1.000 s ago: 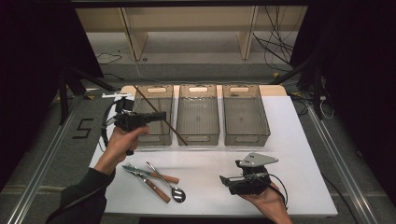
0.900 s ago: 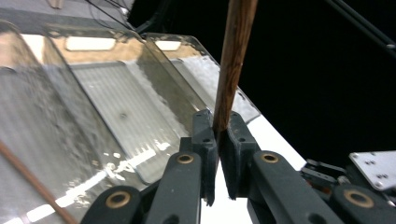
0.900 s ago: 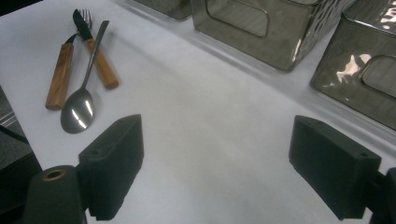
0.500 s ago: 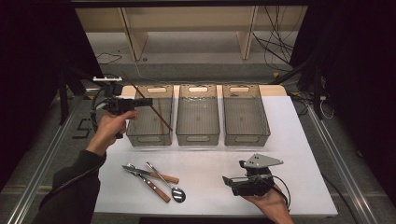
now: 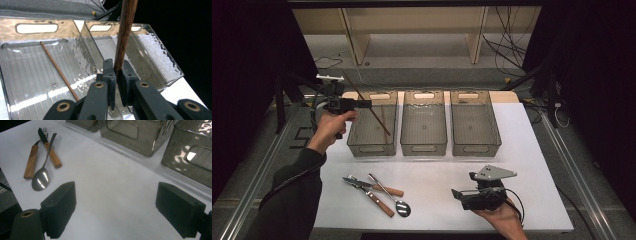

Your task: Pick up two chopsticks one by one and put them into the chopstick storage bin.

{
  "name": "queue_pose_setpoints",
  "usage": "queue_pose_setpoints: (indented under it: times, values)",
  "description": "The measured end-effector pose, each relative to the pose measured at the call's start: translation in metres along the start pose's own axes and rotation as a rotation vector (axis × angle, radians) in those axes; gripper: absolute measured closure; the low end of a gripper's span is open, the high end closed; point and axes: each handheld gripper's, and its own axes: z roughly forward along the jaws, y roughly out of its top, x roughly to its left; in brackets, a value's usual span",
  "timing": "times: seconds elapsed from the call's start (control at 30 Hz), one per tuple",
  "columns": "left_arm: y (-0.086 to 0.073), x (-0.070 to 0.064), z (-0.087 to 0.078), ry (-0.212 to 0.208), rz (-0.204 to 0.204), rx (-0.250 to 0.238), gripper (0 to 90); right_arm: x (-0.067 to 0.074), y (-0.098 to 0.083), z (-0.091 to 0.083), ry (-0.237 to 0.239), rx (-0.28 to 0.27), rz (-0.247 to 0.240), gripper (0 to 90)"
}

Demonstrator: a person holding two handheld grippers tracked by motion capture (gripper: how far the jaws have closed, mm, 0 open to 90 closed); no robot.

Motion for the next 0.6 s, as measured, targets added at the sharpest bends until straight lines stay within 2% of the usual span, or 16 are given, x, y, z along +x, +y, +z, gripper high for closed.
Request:
queue_pose_setpoints:
  times: [0.37, 0.6]
  values:
    - [-0.01, 0.013, 0.018, 0.031, -0.017, 0.047, 84.4, 0.0, 0.0, -0.003, 0.017, -0.042, -0.004, 16.7]
    - [-0.013, 0.013, 0.028, 0.033, -0.014, 0.089, 84.4, 0.001, 0.0, -0.003, 0.019, -0.035, -0.006, 16.7]
